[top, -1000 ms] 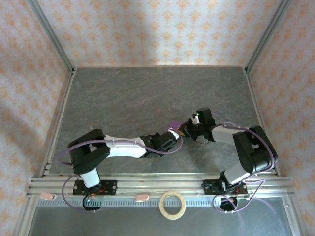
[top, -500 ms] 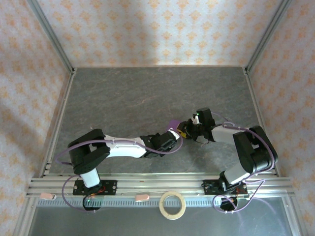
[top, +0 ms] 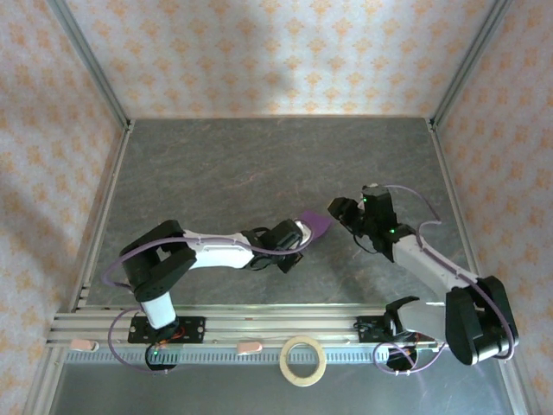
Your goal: Fold a paper plane with a square sheet of paper (pick it up from the middle)
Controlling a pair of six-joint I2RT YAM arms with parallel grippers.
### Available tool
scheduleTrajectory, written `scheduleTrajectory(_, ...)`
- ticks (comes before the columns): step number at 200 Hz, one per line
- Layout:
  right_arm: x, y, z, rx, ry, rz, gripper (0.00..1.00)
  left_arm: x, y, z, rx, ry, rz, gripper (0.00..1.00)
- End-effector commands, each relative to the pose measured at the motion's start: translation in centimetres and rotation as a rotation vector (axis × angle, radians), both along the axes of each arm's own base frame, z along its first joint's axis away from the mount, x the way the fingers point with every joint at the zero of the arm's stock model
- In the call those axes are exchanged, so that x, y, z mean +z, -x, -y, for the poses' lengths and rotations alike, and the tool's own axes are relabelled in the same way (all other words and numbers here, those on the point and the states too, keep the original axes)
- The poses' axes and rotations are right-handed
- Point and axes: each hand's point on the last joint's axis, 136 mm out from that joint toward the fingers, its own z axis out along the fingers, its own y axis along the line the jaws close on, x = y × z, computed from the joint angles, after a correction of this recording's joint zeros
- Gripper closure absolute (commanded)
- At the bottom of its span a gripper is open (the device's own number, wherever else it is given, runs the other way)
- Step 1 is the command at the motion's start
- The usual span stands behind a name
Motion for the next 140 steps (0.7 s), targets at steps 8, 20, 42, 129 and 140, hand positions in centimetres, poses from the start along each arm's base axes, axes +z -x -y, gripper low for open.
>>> scheduleTrajectory(8, -0.3, 0.3, 0.6, -0.025, -0.008, 0.049, 0.52, 0.6, 0.9, 0.8, -0.021, 0.132, -0.103, 1.0)
scheduleTrajectory(20, 0.0, 0.4, 0.0, 0.002, -0.045, 0.071, 0.53, 0.6, 0.9, 0.8, -0.022, 0.16, -0.133, 1.0)
scheduleTrajectory(42, 0.2, 0.8, -0.7, 0.033, -0.091, 0.097, 0.54, 0.6, 0.8, 0.7, -0.009, 0.205, -0.166, 1.0)
scheduleTrajectory(129, -0.5, 3.4, -3.4, 0.227, -0.202, 0.122, 0.89, 0.5, 0.0, 1.3, 0.069, 0.383, -0.319, 1.0)
scheduleTrajectory(140, -0.8, 4.0, -3.8, 0.257, -0.215, 0.115, 0.91, 0.7, 0.0, 1.4, 0.07, 0.415, -0.345, 1.0)
